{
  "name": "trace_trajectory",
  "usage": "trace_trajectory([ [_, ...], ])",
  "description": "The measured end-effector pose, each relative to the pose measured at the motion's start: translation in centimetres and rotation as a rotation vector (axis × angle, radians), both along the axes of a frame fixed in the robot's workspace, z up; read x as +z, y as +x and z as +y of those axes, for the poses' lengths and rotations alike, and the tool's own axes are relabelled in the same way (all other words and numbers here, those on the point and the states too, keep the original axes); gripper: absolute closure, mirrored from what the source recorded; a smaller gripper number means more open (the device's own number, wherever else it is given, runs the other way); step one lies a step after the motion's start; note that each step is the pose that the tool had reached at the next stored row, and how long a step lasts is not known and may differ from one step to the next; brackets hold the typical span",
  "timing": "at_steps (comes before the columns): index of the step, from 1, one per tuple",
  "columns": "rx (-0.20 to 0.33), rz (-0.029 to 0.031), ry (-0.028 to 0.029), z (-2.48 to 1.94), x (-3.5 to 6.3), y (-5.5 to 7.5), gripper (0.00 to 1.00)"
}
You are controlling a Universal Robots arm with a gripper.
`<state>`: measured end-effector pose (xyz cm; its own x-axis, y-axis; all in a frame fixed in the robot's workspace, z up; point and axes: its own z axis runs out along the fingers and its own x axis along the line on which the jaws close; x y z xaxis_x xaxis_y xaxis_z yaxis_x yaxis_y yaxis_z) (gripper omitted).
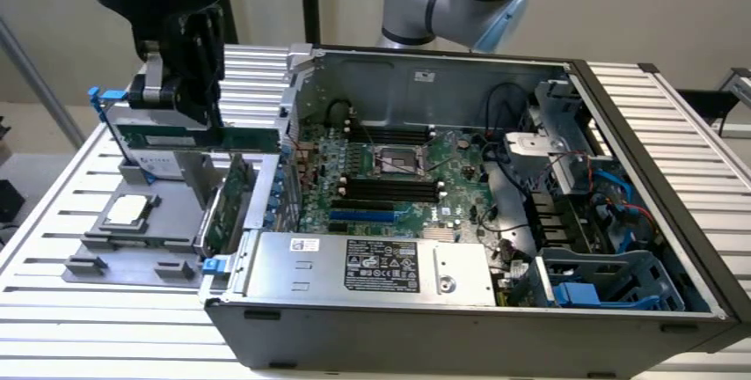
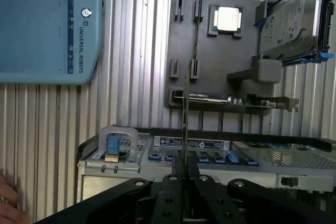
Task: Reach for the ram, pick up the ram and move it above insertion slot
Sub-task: 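Pick up the ram and move it above insertion slot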
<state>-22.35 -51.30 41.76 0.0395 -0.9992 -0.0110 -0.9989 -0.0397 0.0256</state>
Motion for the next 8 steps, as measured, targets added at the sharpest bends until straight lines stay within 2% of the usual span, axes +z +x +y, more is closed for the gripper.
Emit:
trace_trajectory([
  [5,0.000,0.0000,0.0000,0.19,0.00,2.3,0.86],
  [8,0.000,0.0000,-0.0001,0.45,0.00,3.6,0.86],
])
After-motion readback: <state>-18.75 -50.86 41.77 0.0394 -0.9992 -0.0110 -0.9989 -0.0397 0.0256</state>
